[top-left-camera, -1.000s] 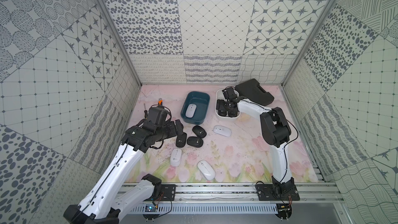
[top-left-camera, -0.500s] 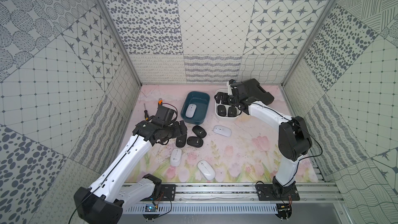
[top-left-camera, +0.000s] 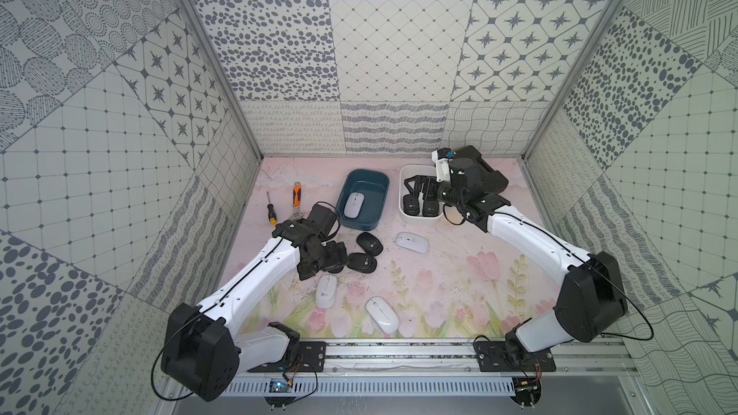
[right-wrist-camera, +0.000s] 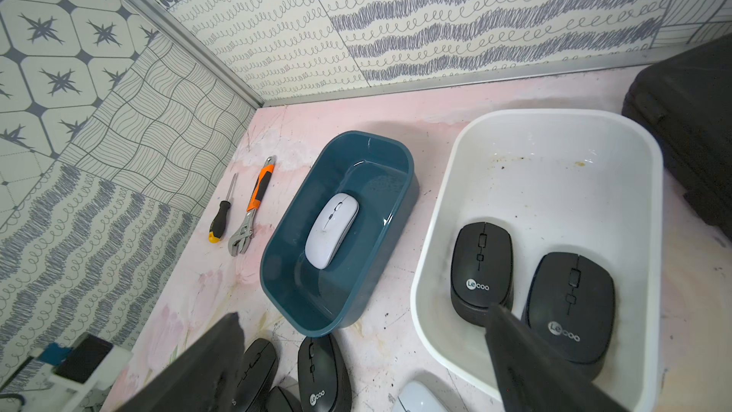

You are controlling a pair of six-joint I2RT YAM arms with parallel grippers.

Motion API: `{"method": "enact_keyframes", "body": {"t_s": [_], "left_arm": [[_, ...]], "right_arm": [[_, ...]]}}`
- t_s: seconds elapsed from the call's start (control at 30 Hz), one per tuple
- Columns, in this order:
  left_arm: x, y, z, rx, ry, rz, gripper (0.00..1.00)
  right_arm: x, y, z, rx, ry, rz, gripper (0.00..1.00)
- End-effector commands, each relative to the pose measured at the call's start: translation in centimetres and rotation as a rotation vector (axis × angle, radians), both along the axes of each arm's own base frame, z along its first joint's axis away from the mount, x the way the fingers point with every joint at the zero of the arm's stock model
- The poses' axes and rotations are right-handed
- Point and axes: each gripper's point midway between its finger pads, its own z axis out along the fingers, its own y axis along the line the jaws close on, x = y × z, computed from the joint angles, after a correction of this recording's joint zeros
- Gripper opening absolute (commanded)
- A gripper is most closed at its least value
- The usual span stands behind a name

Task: Place the mice by color into the storage box
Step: Pick up the mouse from the center of the board.

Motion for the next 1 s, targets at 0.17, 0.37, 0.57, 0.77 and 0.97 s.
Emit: {"method": "enact_keyframes", "body": {"t_s": [0.17, 0.37, 0.57, 0.77, 0.97], "left_arm": [[-2.7, 1.2, -4.1, 0.168, 0.186, -0.004, 0.95], [-2.5, 1.7, -5.5, 0.204, 0.192, -0.013, 0.96], [-3.0, 1.7, -7.3, 0.208, 0.234, -0.018, 0.96], [-3.2, 1.8, -8.4, 0.219, 0.253, -0.017, 0.96], [-2.9, 1.4, -9.1, 0.197, 0.247, -0.035, 0.95]], "right_arm": [[-3.6, 0.6, -0.5, 0.018, -0.004, 0.087, 0.99], [-7.9, 2.0, -1.3, 0.052, 0.011, 0.227, 0.99], [-13.4, 2.7, -2.7, 0.039, 0.029, 0.354, 0.99], [-17.7, 2.8, -4.0, 0.015, 0.018, 0.434, 0.99], [-19.0, 2.4, -5.3, -0.025, 0.037, 0.445, 0.99]]}}
